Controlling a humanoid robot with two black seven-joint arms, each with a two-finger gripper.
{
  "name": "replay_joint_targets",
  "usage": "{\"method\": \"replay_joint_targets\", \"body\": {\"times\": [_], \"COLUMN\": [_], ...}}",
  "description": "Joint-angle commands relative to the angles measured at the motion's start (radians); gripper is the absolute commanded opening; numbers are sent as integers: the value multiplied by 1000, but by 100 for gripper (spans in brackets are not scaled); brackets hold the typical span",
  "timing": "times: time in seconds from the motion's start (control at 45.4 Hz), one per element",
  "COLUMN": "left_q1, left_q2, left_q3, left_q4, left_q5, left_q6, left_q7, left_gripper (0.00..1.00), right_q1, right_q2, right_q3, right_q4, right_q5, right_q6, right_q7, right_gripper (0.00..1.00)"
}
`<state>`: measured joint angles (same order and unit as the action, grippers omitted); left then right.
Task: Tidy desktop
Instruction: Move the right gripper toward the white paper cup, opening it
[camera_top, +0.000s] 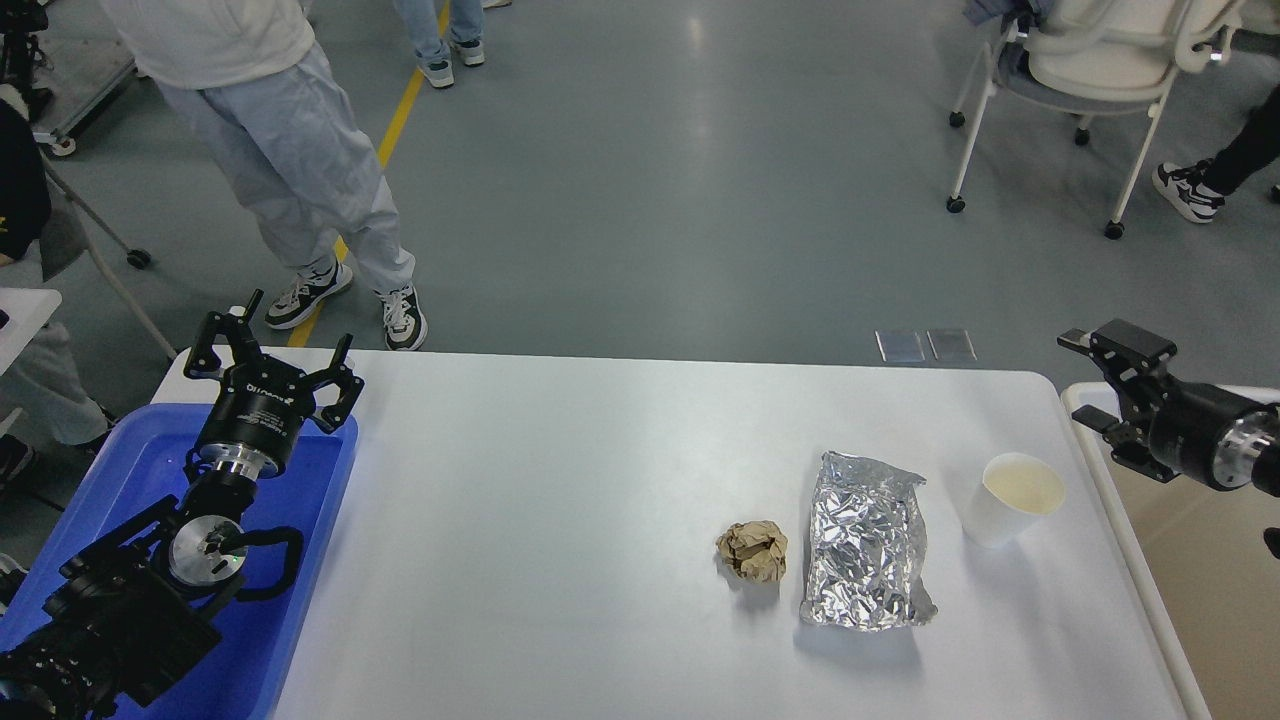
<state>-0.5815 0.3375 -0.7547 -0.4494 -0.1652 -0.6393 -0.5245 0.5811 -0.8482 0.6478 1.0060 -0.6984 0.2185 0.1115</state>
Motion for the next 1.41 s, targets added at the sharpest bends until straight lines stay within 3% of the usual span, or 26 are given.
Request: {"method": "replay_joint_targets", "body": {"times": [0.0,0.617,1.124,1.389], "left_q1": [0,0,0,0], "left_q2": [0,0,0,0], "left_q3": [0,0,0,0], "left_q4": [0,0,0,0], "left_q5": [0,0,0,0], "left_q6": [0,0,0,0], "left_q7": [0,0,0,0], "left_gripper": [100,100,100,100], "right_q1": [74,103,240,252], "right_q2": [-55,-46,40,116], "right_q3": [-151,-345,-589,-697], "right_q4": [-4,-4,-35,-147], "right_q5": [-59,-403,-490,-493], "right_q6": [-10,-38,-91,-148], "right_q7": [-4,13,39,54], "right_gripper": [100,100,100,100]}}
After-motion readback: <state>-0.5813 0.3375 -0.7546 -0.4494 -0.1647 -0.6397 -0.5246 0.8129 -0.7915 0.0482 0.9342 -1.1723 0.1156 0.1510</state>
